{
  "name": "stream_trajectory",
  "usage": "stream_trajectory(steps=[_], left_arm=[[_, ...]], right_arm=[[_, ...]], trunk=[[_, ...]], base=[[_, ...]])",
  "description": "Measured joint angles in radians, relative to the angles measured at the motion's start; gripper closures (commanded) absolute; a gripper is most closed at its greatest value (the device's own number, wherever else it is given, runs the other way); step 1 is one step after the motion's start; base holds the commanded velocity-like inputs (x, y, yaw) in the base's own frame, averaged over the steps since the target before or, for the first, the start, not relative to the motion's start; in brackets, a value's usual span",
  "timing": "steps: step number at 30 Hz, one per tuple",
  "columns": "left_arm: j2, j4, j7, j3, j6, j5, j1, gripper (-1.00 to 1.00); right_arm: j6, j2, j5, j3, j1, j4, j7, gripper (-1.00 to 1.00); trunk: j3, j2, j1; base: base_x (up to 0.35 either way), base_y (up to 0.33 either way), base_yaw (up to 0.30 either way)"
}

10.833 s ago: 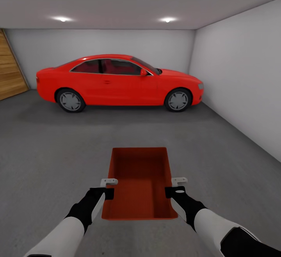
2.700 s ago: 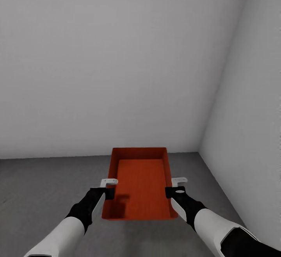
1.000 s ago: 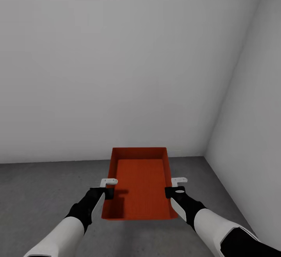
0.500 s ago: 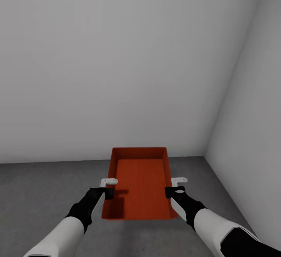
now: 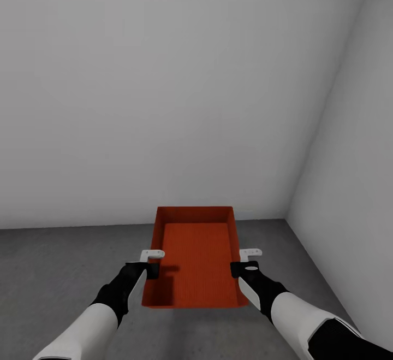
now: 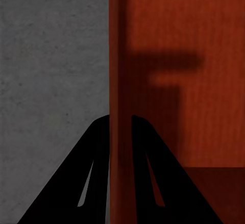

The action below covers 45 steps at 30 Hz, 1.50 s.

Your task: Move the two storage containers from the living room to the garage. In the garage, place one container on the floor and stack the other container on top of it (either order is fine).

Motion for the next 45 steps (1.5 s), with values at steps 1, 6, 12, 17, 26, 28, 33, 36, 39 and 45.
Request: stream_trajectory(steps=[1, 6, 12, 17, 26, 28, 33, 36, 39, 45], left_arm=[[0.0, 0.0, 0.0, 0.0, 0.0, 0.001, 0.0, 1.0], [0.001, -0.001, -0.001, 0.0, 0.001, 0.0, 0.0, 1.0], [-0.001, 0.0, -0.002, 0.002, -0.002, -0.004, 0.0, 1.0], [-0.001, -0.001, -0.002, 0.002, 0.0, -0.005, 0.0, 1.0], [0.0, -0.002, -0.003, 0.003, 0.001, -0.005, 0.0, 1.0], [0.001, -0.002, -0.004, 0.003, 0.001, -0.004, 0.0, 1.0], [0.001, -0.002, -0.005, 0.004, 0.001, -0.005, 0.0, 1.0], [0.001, -0.002, -0.005, 0.004, 0.001, -0.006, 0.0, 1.0], [0.001, -0.002, -0.006, 0.004, 0.001, -0.007, 0.0, 1.0], [0.001, -0.001, -0.007, 0.005, 0.0, -0.008, 0.0, 1.0]], right_arm=[[0.0, 0.0, 0.0, 0.0, 0.0, 0.0, 0.0, 1.0], [0.0, 0.0, 0.001, -0.001, 0.0, -0.001, 0.0, 1.0], [0.0, -0.001, 0.001, -0.001, 0.0, -0.001, 0.0, 1.0], [0.0, 0.0, 0.001, -0.001, 0.0, -0.001, 0.0, 1.0], [0.0, 0.0, 0.001, -0.002, 0.0, -0.001, 0.0, 1.0], [0.0, 0.001, 0.002, -0.002, 0.0, -0.001, 0.0, 1.0], [0.0, 0.001, 0.003, -0.003, 0.0, 0.0, 0.0, 1.0], [0.0, 0.001, 0.003, -0.003, 0.0, -0.001, 0.0, 1.0], [0.0, 0.001, 0.003, -0.003, 0.0, 0.0, 0.0, 1.0], [0.0, 0.001, 0.004, -0.004, 0.0, -0.001, 0.0, 1.0]], trunk=[[0.0, 0.0, 0.0], [0.0, 0.0, 0.0], [0.0, 0.0, 0.0], [0.0, 0.0, 0.0], [0.0, 0.0, 0.0], [-0.006, -0.014, 0.008], [-0.022, -0.049, 0.027], [-0.031, -0.07, 0.038], [-0.038, -0.084, 0.046], [-0.038, -0.084, 0.046]], base=[[0.0, 0.0, 0.0], [0.0, 0.0, 0.0], [0.0, 0.0, 0.0], [0.0, 0.0, 0.0], [0.0, 0.0, 0.0], [0.0, 0.0, 0.0], [0.0, 0.0, 0.0], [0.0, 0.0, 0.0], [0.0, 0.0, 0.0], [0.0, 0.0, 0.0]])
